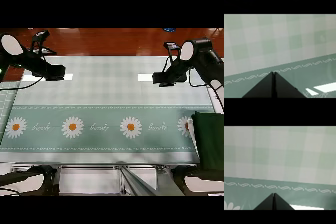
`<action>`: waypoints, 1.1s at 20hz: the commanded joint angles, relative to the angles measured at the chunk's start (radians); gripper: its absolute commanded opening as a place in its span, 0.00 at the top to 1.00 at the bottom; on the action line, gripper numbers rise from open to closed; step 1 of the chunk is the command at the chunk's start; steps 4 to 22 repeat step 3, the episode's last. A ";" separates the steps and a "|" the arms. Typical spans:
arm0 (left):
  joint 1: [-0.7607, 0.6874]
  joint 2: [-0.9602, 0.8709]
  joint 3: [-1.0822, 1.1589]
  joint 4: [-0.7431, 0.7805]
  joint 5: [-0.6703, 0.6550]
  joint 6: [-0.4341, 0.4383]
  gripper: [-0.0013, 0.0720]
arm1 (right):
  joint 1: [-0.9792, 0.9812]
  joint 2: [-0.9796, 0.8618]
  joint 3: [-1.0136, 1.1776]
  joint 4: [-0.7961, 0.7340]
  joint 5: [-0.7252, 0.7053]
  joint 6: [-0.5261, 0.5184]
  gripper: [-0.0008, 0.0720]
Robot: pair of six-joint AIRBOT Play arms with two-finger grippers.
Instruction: Fold the shirts.
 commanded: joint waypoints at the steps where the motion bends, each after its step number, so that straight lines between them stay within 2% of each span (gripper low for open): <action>1: 0.000 -0.001 0.001 0.001 0.000 0.000 0.96 | 0.001 0.000 0.000 0.001 0.001 0.000 0.95; 22: 0.000 -0.001 0.001 0.001 0.000 0.000 0.96 | 0.001 0.000 0.000 0.001 0.001 0.000 0.95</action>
